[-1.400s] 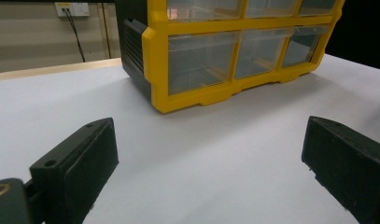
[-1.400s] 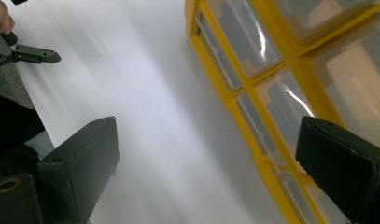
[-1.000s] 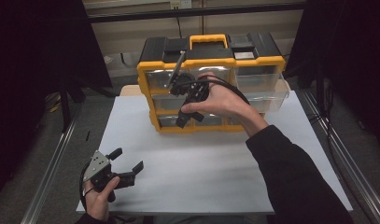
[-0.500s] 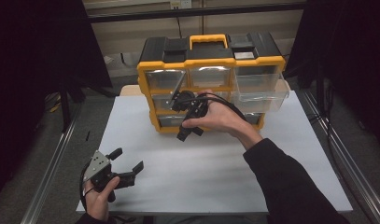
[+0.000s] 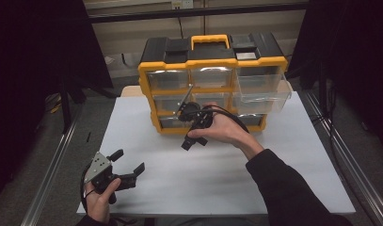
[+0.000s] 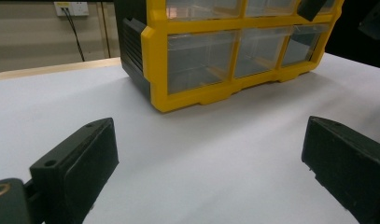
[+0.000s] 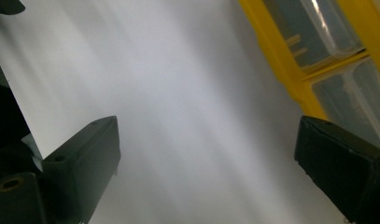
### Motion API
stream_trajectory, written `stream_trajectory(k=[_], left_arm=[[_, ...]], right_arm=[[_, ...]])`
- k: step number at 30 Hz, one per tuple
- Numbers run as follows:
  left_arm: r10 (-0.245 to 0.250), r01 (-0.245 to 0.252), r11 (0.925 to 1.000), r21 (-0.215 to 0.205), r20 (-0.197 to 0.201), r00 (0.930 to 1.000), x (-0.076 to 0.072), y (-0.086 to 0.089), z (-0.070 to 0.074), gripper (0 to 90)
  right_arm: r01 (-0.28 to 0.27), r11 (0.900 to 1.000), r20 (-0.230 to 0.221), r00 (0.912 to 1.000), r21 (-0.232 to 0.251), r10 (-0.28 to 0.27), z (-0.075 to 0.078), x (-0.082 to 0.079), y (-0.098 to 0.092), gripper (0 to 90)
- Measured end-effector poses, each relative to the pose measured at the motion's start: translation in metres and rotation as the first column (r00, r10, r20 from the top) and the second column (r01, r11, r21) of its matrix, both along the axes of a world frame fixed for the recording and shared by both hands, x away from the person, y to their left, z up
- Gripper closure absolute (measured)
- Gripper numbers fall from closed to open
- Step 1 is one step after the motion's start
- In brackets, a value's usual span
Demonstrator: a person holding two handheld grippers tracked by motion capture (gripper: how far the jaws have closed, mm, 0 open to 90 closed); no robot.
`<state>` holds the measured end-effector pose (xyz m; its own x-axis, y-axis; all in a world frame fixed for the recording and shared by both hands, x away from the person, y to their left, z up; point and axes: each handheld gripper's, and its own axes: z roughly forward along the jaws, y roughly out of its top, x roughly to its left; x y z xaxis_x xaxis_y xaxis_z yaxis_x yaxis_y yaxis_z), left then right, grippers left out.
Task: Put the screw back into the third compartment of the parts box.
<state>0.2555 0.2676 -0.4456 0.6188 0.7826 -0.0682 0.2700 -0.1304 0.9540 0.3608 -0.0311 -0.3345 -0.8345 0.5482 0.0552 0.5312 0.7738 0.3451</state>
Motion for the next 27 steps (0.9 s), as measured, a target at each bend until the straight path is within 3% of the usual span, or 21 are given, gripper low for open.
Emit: stream_trajectory(k=[9,13,18,27], left_arm=[[0.0,0.0,1.0,0.003,-0.001,1.0,0.0,0.0,0.0,3.5],[0.0,0.0,1.0,0.002,-0.001,1.0,0.0,0.0,0.0,3.5],[-0.001,0.001,1.0,0.01,0.0,1.0,0.0,0.0,0.0,3.5],[0.0,0.0,1.0,0.0,-0.004,1.0,0.0,-0.001,0.0,3.5]], right_arm=[[-0.002,1.0,-0.007,1.0,0.027,0.002,-0.017,-0.005,-0.005,6.5],[0.027,0.998,-0.004,0.9996,0.05,-0.027,-0.022,-0.006,-0.008,6.2],[0.026,0.998,0.01,0.9996,0.062,-0.026,-0.033,-0.009,-0.01,5.5],[0.042,0.989,0.056,0.9971,0.142,-0.051,-0.048,-0.015,-0.021,4.5]])
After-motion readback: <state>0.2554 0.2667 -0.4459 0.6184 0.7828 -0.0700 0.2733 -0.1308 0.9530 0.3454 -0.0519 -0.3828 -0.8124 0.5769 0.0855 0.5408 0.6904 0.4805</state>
